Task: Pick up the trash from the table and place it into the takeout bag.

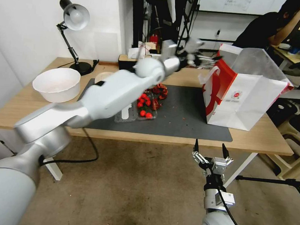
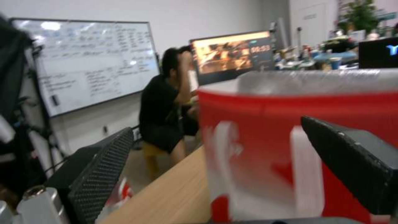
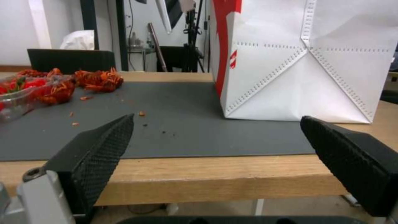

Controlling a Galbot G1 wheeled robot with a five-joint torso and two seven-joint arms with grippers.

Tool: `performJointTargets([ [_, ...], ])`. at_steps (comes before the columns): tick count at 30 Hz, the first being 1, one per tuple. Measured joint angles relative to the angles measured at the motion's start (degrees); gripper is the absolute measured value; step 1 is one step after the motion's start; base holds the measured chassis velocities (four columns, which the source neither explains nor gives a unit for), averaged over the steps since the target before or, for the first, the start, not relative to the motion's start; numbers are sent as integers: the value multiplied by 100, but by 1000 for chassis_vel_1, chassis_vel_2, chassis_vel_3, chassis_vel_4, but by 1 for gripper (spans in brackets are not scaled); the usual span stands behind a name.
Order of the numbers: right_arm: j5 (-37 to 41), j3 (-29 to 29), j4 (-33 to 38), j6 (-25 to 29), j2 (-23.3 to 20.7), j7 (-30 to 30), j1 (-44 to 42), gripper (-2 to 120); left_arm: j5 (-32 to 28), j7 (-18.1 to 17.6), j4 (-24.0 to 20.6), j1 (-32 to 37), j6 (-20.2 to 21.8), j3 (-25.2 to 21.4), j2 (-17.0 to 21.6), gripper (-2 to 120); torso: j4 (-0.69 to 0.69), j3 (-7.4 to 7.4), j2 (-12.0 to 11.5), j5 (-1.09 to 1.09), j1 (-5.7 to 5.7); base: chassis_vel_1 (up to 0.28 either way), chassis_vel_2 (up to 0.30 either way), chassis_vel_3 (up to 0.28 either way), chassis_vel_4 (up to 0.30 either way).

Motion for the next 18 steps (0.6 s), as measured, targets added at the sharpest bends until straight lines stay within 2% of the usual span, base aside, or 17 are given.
performJointTargets([
  [2,-1,-14,-10,-7,-10,-1,11,100,3,-37,-227,235,0,-149,313,100,0,0,0,0,0,0,0,0,0],
  [7,-4,-27,-20,-15,-17,-2,29,100,16,-64,-467,503,0,-343,600,100,0,0,0,2,0,0,0,0,0],
  [10,-10,-70,-52,-22,-31,-6,56,100,45,-108,-834,979,-1,-710,982,100,-1,0,0,1,-1,0,0,0,0],
  [18,-17,-92,-86,-23,-30,-8,67,100,130,-164,-1263,1673,-9,-1260,1551,100,0,0,0,2,-2,0,0,0,0],
])
